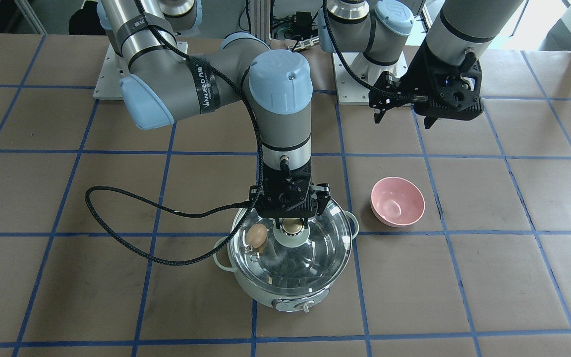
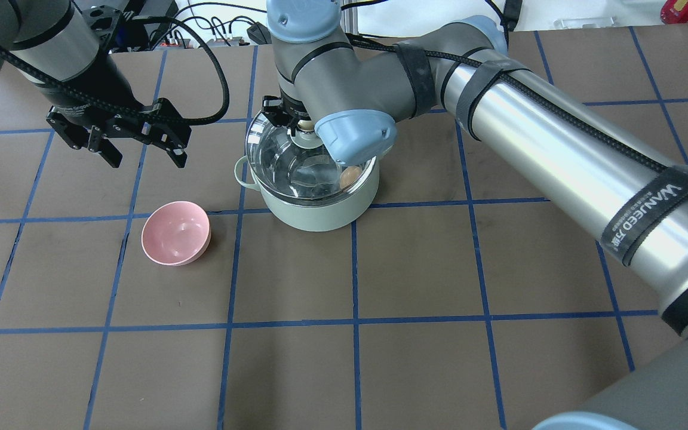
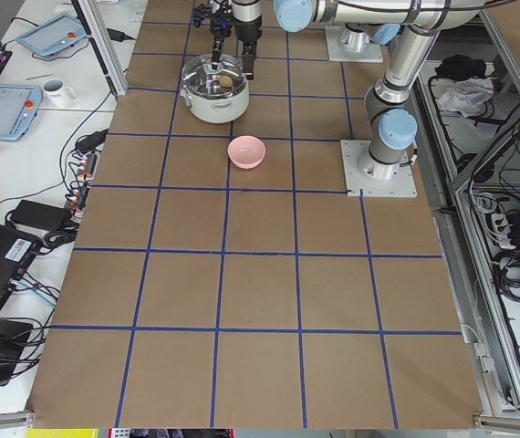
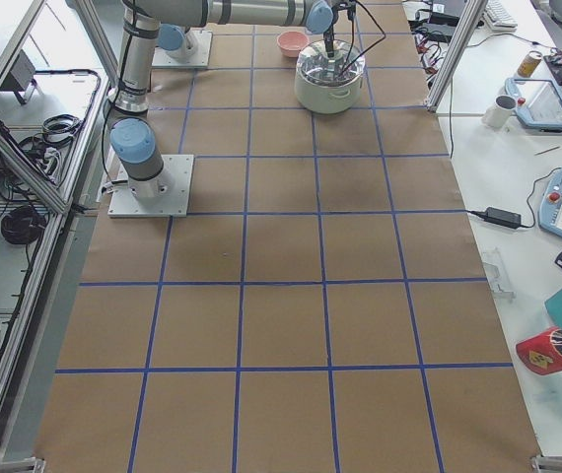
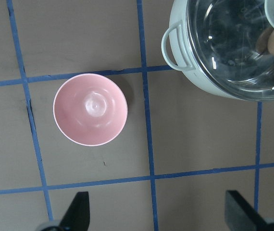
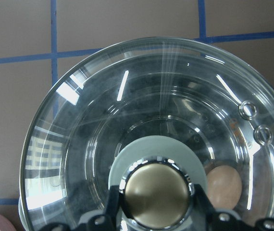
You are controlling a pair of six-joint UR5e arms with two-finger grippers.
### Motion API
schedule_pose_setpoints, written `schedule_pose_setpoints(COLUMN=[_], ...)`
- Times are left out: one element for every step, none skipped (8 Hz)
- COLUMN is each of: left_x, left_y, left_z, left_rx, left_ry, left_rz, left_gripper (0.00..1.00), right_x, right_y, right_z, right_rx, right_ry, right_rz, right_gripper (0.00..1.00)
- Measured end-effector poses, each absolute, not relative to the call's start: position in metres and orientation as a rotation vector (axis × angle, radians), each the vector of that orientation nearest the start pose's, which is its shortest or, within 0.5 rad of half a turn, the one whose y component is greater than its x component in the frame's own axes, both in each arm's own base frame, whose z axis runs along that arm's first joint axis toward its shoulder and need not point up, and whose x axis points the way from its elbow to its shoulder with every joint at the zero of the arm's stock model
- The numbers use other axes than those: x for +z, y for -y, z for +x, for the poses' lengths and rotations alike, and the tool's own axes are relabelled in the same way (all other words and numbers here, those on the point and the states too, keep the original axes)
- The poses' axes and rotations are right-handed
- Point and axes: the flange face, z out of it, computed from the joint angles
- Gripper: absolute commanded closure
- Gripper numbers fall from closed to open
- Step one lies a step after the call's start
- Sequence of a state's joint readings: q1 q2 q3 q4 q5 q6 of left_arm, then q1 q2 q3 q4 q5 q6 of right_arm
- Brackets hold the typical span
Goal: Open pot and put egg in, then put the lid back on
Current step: 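Lower the glass lid onto the pot with the right gripper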
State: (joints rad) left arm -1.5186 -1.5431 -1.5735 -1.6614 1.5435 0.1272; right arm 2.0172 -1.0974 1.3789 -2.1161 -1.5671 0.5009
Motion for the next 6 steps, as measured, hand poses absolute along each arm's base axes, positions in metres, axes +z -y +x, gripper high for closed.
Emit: schedule_pose_setpoints(left_x=[0.4911, 0.4910, 0.4910, 0.4909, 0.4907, 0.4907], left_y=[0.4796, 0.4797, 0.4797, 0.4797, 0.4799, 0.4798], left_z=[-0.1111, -0.1112, -0.1113, -0.1113, -0.1113, -0.1113], left_rx=[0.101, 0.101, 0.101, 0.102, 0.102, 0.102], left_ry=[-3.170, -3.171, -3.172, -3.173, -3.173, -3.173], left_rz=[0.118, 0.118, 0.117, 0.117, 0.117, 0.118], left_gripper=[0.00, 0.00, 0.00, 0.00, 0.00, 0.00], right_x=[0.3596, 0.3570, 0.3555, 0.3549, 0.3544, 0.3537], right_y=[0.5670, 0.5669, 0.5668, 0.5668, 0.5668, 0.5667], right_z=[0.4198, 0.4198, 0.4197, 0.4197, 0.4196, 0.4195], right_rx=[-0.347, -0.342, -0.338, -0.338, -0.338, -0.337], right_ry=[-2.997, -3.000, -3.002, -3.004, -3.006, -3.008], right_rz=[0.079, 0.071, 0.066, 0.053, 0.042, 0.035], right_gripper=[1.00, 1.00, 1.00, 1.00, 1.00, 1.00])
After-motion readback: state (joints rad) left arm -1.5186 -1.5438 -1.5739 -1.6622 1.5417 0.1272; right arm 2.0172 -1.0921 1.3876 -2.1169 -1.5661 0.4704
